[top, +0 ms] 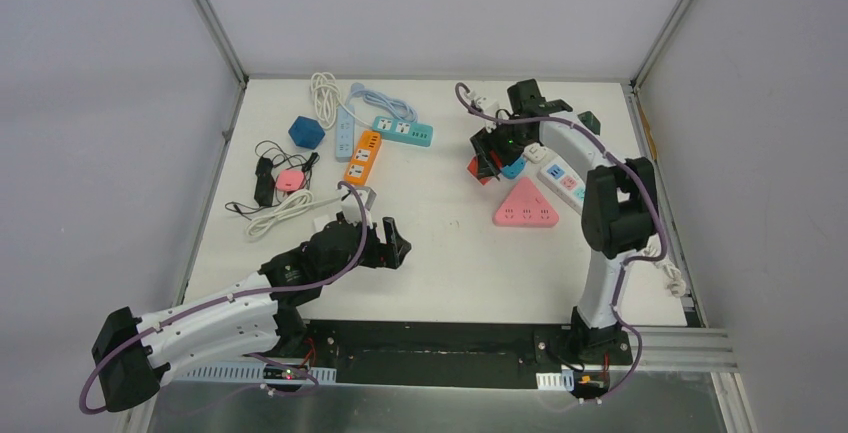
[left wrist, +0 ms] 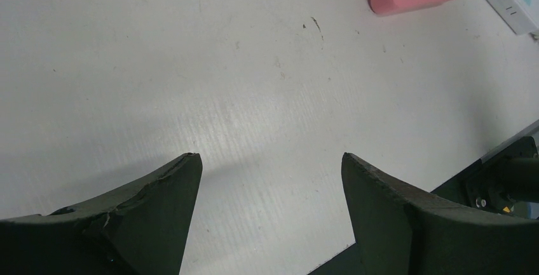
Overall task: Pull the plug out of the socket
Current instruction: Place the plug at the center of the board.
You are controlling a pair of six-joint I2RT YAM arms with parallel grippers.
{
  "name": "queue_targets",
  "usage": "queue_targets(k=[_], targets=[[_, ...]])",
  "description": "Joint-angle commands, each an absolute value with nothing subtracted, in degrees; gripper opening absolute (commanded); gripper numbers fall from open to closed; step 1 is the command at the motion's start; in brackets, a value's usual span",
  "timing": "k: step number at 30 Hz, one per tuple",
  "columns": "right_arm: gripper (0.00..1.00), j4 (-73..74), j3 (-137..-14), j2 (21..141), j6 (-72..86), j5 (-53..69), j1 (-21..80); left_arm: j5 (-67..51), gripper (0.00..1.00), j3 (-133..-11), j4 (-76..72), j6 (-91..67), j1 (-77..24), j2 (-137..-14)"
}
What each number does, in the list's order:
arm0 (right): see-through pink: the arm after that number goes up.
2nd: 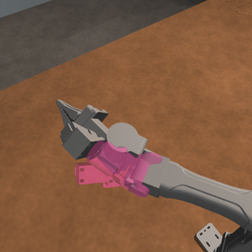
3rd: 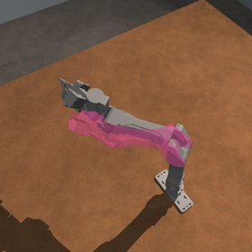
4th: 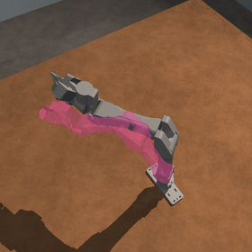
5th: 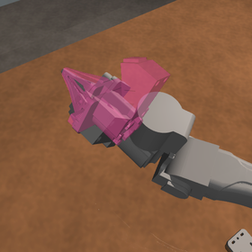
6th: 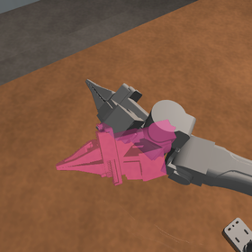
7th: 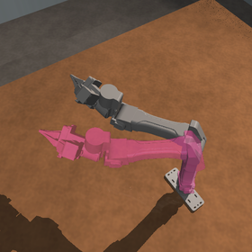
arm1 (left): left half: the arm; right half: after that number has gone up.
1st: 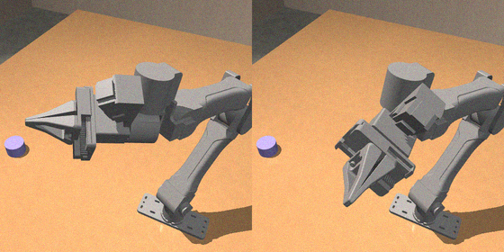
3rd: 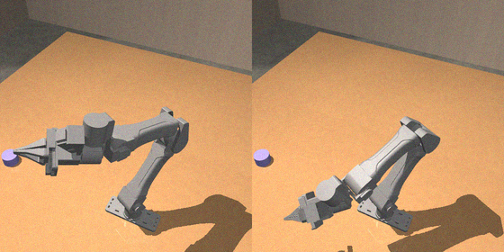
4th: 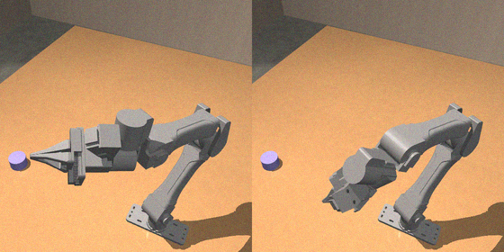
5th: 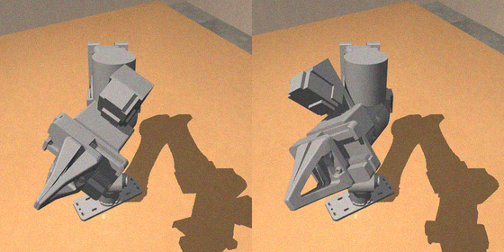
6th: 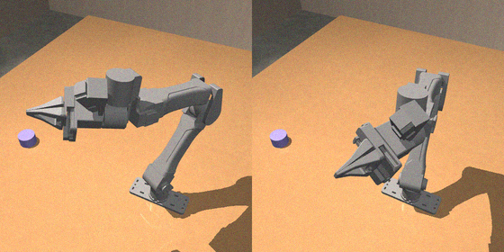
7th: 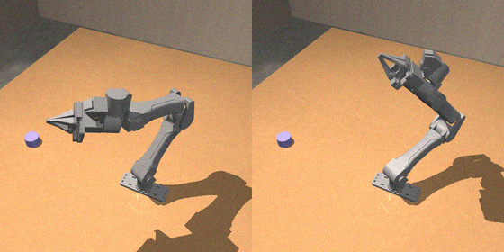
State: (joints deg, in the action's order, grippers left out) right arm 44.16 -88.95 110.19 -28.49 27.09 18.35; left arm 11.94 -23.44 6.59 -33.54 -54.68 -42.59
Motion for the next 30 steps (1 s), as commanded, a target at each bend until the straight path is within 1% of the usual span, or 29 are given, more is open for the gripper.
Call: queue_targets(k=[1,4,7,9,15,18,19,22,30], targets=[[0.18,46.26,-93.82,113.91,-24.25,23.8,18.95,13.42,0.82,-23.24,6.59,-32.92,-54.57,-41.7],[0.26,46.36,-95.35,116.67,-23.05,20.44,19.51,13.45,0.82,-23.61,6.55,-32.65,-54.54,-42.21],[0.29,46.12,-95.83,118.34,-21.98,17.64,19.6,13.27,0.82,-23.82,6.37,-32.59,-54.57,-42.98],[0.37,45.52,-95.29,118.36,-21.61,16.04,19.59,12.96,0.82,-23.85,6.01,-32.77,-54.57,-43.36],[0.75,43.95,-92.9,116.67,-21.19,15.51,19.51,12.47,0.82,-24.11,5.24,-33.04,-54.53,-43.94],[0.98,43.48,-91.45,115.21,-21.31,15.59,19.51,11.46,0.82,-24.54,5.1,-32.94,-54.56,-44.24],[1.0,43.47,-91.07,114.62,-21.37,15.7,19.51,11.09,0.82,-24.67,5.1,-32.96,-54.5,-44.33],[1.0,43.65,-90.26,112.38,-21.41,15.82,19.51,10.05,0.82,-24.87,5.01,-33.1,-54.57,-44.38],[1.0,44.69,-85.84,100.73,-24.11,16.83,18.53,8.16,0.82,-25.46,4.57,-32.58,-54.51,-44.02]])
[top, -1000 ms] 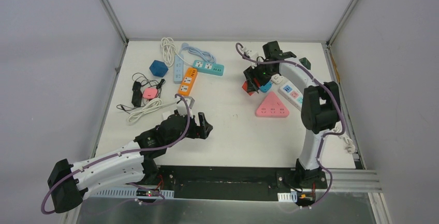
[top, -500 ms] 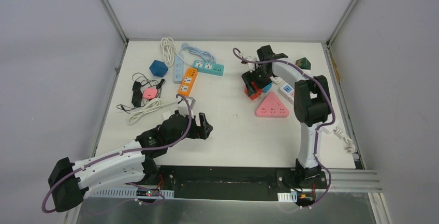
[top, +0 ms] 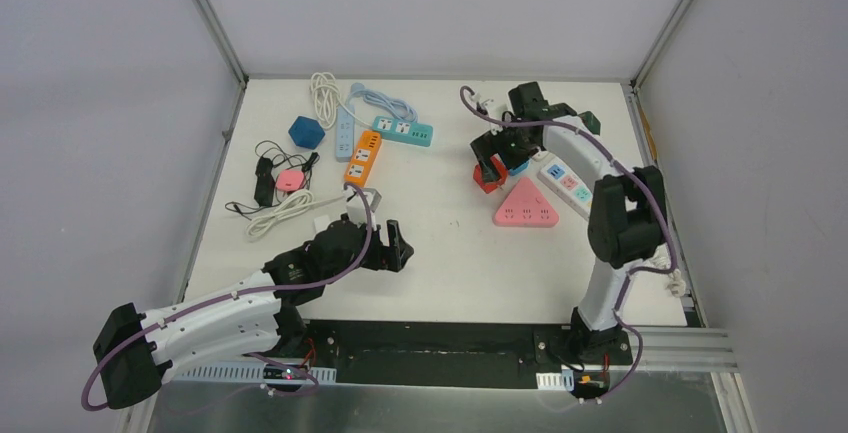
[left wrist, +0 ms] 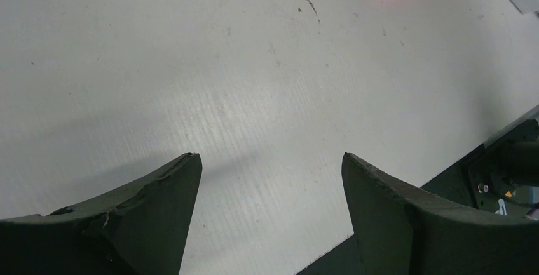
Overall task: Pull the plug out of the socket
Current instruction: Place the plug at the center of the board, then reset both arms
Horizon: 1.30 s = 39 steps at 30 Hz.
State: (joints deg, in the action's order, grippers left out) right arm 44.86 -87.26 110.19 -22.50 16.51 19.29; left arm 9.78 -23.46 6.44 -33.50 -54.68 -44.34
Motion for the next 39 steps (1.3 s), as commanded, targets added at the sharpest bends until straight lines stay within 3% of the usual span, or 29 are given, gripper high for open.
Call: queue_targets(k=[1,6,11,19,25,39], targets=[[1.0,45.08,-85.06,99.02,-24.68,16.95,18.21,7.96,0.82,-25.65,4.57,-32.53,-54.57,-44.08],[1.0,44.28,-77.93,88.41,-26.29,21.86,15.12,7.81,0.86,-26.17,4.2,-32.34,-54.53,-44.25],[1.0,40.58,-69.19,75.47,-26.72,30.2,9.24,7.89,0.99,-26.66,2.98,-31.84,-54.5,-43.63],[1.0,35.56,-58.52,57.57,-23.57,33.46,3.43,8.2,0.99,-32.36,6.65,-27.35,-53.55,-43.92],[1.0,38.01,-61.33,54.43,-13.05,31.4,2.34,6.75,0.99,-38.72,12.38,-22.8,-50.73,-45.13],[1.0,39.89,-62.2,52.66,-12.36,32.47,1.87,6.58,0.99,-58.38,29.36,-12.62,-44.93,-49.88]])
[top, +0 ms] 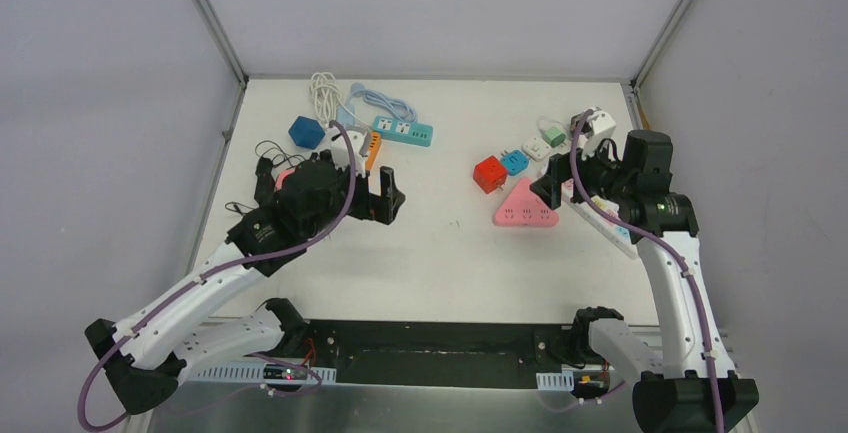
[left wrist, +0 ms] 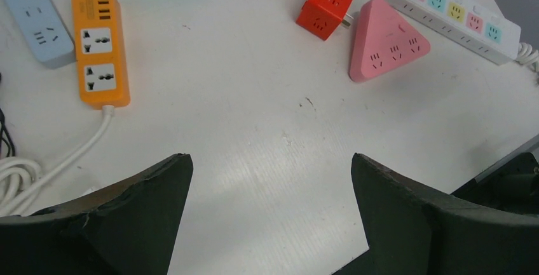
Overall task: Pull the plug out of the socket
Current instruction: Reset both arms
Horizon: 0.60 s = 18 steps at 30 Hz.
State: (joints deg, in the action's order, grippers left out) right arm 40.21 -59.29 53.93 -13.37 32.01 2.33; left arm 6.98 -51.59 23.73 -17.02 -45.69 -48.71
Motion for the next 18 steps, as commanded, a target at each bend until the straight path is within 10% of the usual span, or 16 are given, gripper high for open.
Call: queue_targets(k=[1,18], targets=[[1.0,40.02,-62.29,52.65,-12.59,32.22,1.85,6.97,0.99,-59.74,30.7,-11.89,-44.72,-50.2],[1.0,40.62,-62.2,53.0,-13.82,30.39,0.95,5.63,0.99,-58.97,37.69,-6.48,-30.4,-47.32]])
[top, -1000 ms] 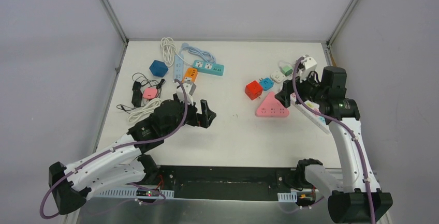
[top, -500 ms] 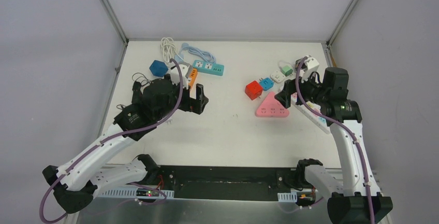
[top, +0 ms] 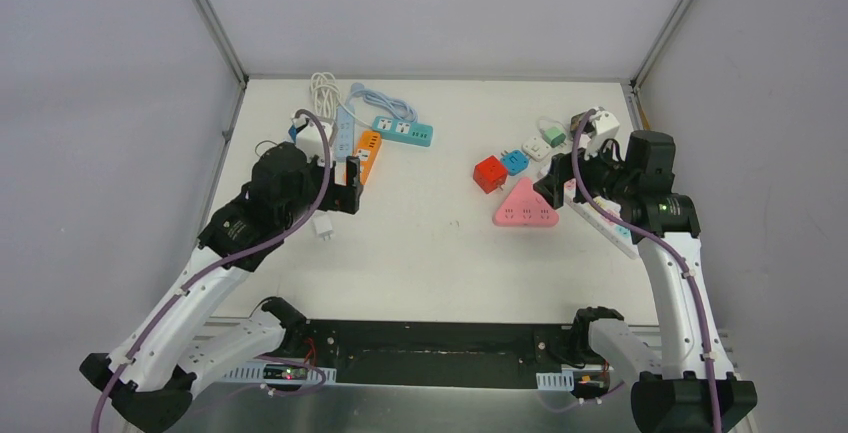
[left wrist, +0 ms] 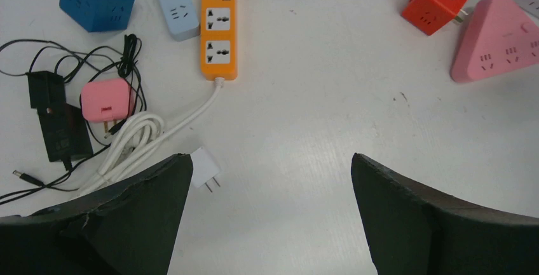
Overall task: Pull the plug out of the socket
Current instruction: Reset both arms
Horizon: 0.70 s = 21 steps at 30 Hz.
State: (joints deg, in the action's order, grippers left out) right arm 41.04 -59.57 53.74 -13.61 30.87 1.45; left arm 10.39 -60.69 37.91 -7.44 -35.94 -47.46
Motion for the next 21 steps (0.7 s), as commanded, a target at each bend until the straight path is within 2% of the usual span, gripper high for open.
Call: queue_targets(k=[1,5,8,21], targets=[[1.0,40.56,-62.18,53.0,-13.8,30.13,0.94,3.44,0.99,-58.49,37.32,-6.86,-27.99,-47.44],[1.0,39.65,-61.65,53.04,-13.59,26.46,0.88,-4.77,0.99,-57.05,35.8,-9.52,-20.67,-48.23],[1.0,38.63,-61.23,53.08,-13.13,22.98,0.88,-6.49,0.99,-56.22,35.29,-10.58,-17.01,-48.34],[1.0,37.03,-60.86,53.5,-11.36,20.9,0.88,-7.72,0.99,-54.89,36.14,-8.35,-16.26,-48.51]])
